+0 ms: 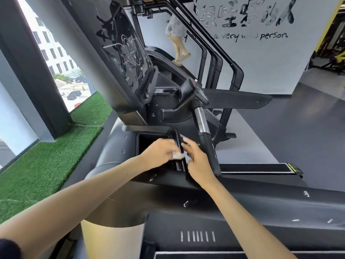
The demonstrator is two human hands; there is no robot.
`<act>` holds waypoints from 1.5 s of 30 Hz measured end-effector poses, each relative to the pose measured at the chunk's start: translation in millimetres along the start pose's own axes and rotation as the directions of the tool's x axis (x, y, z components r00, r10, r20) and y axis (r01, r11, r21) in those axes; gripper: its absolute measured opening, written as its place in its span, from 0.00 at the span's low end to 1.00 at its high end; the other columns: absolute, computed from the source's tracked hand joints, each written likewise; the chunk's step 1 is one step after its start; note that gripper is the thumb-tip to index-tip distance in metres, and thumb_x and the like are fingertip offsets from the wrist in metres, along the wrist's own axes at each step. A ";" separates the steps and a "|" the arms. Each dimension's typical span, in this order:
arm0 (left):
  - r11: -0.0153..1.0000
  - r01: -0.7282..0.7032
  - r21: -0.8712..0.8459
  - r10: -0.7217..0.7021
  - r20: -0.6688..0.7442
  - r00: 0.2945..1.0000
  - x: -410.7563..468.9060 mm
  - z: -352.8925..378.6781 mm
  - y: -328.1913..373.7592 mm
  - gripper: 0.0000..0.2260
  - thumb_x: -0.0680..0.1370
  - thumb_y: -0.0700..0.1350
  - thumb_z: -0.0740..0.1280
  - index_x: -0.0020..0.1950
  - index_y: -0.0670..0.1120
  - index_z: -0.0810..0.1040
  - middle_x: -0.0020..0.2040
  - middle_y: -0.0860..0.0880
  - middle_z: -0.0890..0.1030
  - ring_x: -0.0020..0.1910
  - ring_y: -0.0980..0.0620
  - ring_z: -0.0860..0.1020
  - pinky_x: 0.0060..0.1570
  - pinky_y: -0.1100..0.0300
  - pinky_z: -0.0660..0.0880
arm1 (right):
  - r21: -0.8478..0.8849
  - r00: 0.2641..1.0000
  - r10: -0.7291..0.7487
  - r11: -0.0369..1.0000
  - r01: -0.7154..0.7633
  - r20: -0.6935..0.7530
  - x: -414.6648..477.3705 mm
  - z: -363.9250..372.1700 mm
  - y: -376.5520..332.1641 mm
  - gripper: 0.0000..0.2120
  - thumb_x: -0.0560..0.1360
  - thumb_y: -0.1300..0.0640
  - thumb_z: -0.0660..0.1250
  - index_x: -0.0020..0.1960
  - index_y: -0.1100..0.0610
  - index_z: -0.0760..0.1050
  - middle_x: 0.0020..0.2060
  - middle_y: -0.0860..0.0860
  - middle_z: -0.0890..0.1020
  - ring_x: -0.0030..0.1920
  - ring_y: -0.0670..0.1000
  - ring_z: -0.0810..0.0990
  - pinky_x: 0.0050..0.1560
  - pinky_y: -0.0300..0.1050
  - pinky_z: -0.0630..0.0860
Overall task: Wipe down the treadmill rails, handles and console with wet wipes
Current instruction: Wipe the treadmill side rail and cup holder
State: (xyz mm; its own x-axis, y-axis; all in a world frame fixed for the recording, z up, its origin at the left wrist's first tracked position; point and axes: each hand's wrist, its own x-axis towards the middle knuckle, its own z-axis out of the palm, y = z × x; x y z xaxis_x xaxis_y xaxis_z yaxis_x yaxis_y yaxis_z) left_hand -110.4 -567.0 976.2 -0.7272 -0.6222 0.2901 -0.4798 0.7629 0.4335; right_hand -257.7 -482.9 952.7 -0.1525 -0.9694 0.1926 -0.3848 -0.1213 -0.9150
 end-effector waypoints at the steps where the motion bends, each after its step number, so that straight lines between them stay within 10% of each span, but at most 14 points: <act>1: 0.999 0.032 0.038 -0.029 -0.070 0.997 2.0 1.1 -3.5 0.12 0.71 0.29 0.66 0.46 0.42 0.84 0.41 0.53 0.76 0.40 0.54 0.76 0.42 0.71 0.67 | -0.017 1.000 -0.002 1.000 0.002 0.004 -0.3 0.7 0.6 0.39 0.67 0.81 0.49 0.73 0.54 0.63 0.68 0.56 0.72 0.71 0.46 0.67 0.73 0.40 0.60; 6: 0.979 -0.189 0.078 0.187 0.029 0.982 -16.7 13.2 15.5 0.13 0.69 0.31 0.62 0.43 0.44 0.83 0.42 0.53 0.78 0.39 0.56 0.76 0.42 0.61 0.76 | -0.048 1.000 0.007 0.999 -0.006 0.019 0.0 -1.8 0.3 0.38 0.70 0.79 0.53 0.74 0.52 0.61 0.68 0.54 0.72 0.70 0.47 0.67 0.58 0.23 0.64; 9: 0.995 -0.082 0.062 0.091 -0.140 0.986 -0.7 5.0 5.1 0.15 0.70 0.28 0.63 0.45 0.44 0.84 0.39 0.58 0.73 0.38 0.60 0.70 0.41 0.75 0.68 | -0.085 1.000 0.002 0.996 -0.002 0.008 -0.2 0.7 0.3 0.36 0.73 0.76 0.52 0.75 0.48 0.58 0.67 0.54 0.73 0.69 0.49 0.70 0.61 0.28 0.66; 13: 0.987 0.091 0.131 -0.057 -0.242 0.969 33.0 -2.9 -12.0 0.12 0.74 0.31 0.63 0.49 0.43 0.83 0.43 0.46 0.76 0.40 0.45 0.76 0.43 0.49 0.75 | -0.144 0.999 0.011 0.990 -0.004 0.049 -3.2 4.6 -7.3 0.32 0.81 0.59 0.55 0.77 0.41 0.43 0.70 0.53 0.69 0.68 0.51 0.70 0.63 0.38 0.66; 23: 0.929 0.124 0.348 -0.052 -0.211 0.976 41.1 6.1 -2.4 0.10 0.77 0.35 0.61 0.56 0.41 0.78 0.54 0.43 0.75 0.55 0.45 0.71 0.51 0.51 0.72 | -0.544 0.973 -0.083 0.817 0.189 0.215 -10.0 9.6 -14.0 0.29 0.82 0.43 0.49 0.78 0.51 0.44 0.78 0.52 0.48 0.77 0.48 0.46 0.75 0.43 0.45; 30: 0.808 0.331 0.488 -0.192 -0.314 0.930 11.3 -27.6 -46.3 0.11 0.72 0.29 0.62 0.52 0.38 0.76 0.52 0.43 0.72 0.53 0.44 0.69 0.37 0.49 0.75 | -0.635 0.961 -0.066 0.738 0.228 0.268 -8.2 12.1 -13.2 0.40 0.73 0.35 0.34 0.78 0.55 0.43 0.78 0.53 0.43 0.77 0.47 0.39 0.71 0.37 0.35; 37: 0.875 0.088 0.476 -0.036 -0.118 0.992 31.0 -8.6 -20.6 0.19 0.74 0.32 0.61 0.65 0.42 0.72 0.57 0.47 0.71 0.56 0.49 0.68 0.42 0.56 0.74 | -0.653 0.964 -0.057 0.725 0.220 0.261 -8.1 11.3 -12.8 0.30 0.82 0.42 0.45 0.78 0.55 0.46 0.78 0.52 0.43 0.77 0.47 0.40 0.73 0.39 0.38; 45: 0.801 0.271 0.533 -0.195 -0.196 0.961 4.1 -30.6 -32.5 0.17 0.70 0.30 0.62 0.58 0.40 0.74 0.56 0.45 0.71 0.57 0.46 0.69 0.45 0.55 0.74 | -0.703 0.958 -0.044 0.670 0.238 0.283 -10.5 15.2 -17.7 0.30 0.81 0.41 0.42 0.79 0.54 0.43 0.77 0.54 0.39 0.77 0.49 0.37 0.71 0.40 0.36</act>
State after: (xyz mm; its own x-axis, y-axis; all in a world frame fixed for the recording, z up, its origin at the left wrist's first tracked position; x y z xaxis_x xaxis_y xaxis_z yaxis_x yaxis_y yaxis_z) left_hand -82.7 -599.7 989.3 -0.5091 -0.7810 0.3617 -0.8434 0.5365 -0.0289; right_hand -235.5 -473.9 961.5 0.1287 -0.9839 0.1238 -0.9340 -0.1622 -0.3182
